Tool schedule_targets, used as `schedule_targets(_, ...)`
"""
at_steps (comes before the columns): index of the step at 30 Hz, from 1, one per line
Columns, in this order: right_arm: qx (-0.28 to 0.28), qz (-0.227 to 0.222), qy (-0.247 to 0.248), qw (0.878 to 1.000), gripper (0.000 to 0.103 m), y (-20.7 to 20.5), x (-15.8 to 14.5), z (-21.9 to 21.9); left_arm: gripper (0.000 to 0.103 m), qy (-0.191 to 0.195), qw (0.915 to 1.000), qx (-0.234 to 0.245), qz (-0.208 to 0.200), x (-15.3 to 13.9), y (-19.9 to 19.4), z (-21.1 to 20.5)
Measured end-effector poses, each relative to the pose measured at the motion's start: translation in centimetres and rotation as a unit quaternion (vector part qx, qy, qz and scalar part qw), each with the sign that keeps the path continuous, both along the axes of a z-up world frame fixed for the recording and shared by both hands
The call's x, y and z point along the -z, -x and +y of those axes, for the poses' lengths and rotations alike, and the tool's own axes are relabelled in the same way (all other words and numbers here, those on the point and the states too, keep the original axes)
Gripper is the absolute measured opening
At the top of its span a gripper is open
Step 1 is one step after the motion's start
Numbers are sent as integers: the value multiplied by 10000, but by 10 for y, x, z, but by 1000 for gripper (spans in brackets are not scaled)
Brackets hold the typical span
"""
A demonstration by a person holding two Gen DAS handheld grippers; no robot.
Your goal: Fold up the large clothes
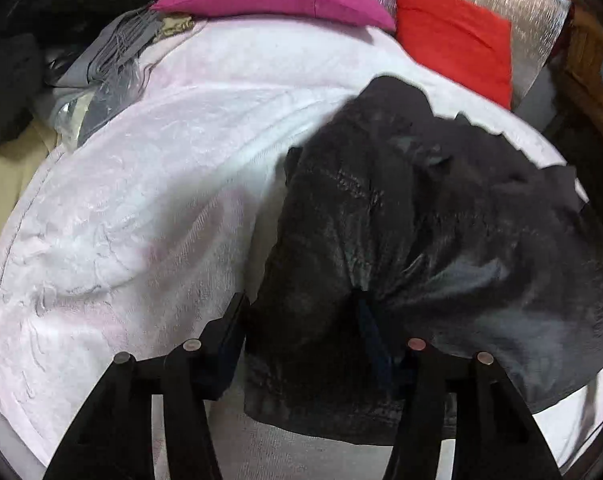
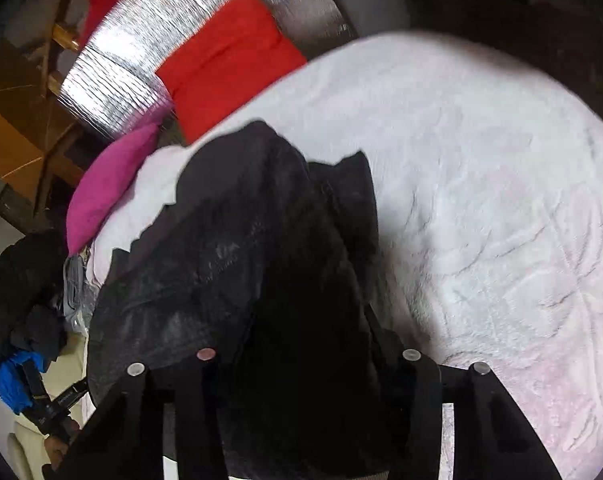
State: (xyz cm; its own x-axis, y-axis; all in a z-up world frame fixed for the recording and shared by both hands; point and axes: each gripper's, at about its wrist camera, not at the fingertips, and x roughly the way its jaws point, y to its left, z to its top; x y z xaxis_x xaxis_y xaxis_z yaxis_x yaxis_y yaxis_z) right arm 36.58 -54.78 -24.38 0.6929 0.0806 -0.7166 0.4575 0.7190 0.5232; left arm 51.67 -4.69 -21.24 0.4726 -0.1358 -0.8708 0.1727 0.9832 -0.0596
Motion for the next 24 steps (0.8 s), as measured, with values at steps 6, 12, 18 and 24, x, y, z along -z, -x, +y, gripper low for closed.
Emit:
schedule_targets(6, 147, 159, -404, 9989, 58, 13, 9, -11, 57, 62, 9998, -169, -19, -20, 12, 6)
schedule_targets(12, 205, -117, 673, 9975, 65, 40, -43, 11, 67, -690, 9897, 67, -1254, -66, 69, -14)
schedule_targets(18, -369, -526, 1343, 9889, 75, 41, -79, 62, 68, -961, 9795, 107, -1764, -84, 101, -32)
schedule_targets(24, -912, -542, 1428, 9840, 75, 8, -76, 109, 68, -966, 9783, 131, -1830, -85, 109, -35)
